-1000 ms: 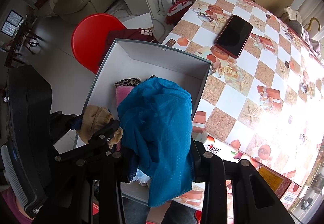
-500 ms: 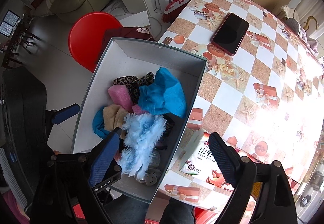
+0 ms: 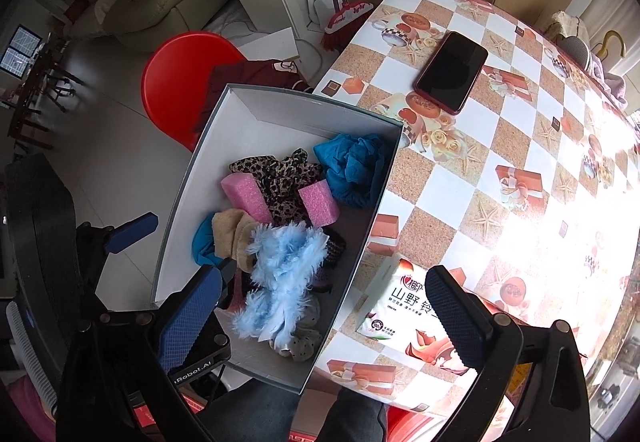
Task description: Organize soft objects
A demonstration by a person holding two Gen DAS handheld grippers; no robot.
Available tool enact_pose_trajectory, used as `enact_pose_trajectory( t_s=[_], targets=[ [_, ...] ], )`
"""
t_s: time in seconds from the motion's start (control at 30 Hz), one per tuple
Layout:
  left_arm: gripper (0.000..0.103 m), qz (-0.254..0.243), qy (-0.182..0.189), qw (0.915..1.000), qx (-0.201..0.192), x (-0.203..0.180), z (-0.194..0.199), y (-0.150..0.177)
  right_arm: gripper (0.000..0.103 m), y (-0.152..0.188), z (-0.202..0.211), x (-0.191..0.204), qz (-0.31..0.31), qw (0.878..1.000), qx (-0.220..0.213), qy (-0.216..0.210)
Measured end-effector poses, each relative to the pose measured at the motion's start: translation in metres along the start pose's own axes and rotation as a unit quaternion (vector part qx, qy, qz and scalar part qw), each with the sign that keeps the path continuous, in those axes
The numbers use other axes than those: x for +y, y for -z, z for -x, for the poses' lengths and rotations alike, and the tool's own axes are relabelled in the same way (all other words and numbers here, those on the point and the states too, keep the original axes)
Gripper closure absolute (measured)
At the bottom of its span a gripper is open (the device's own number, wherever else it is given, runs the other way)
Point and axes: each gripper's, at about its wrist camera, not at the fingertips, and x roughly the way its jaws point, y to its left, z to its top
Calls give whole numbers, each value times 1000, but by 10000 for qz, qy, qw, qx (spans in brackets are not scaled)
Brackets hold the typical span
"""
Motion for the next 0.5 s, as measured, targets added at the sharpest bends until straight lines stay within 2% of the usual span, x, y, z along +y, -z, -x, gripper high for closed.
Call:
enact_pose_trajectory(
  t_s=[0.5],
  targets=[
    [15, 145, -66, 9999, 23, 6, 3, 3, 1, 1, 4, 0, 10, 10000, -24, -35]
  ],
)
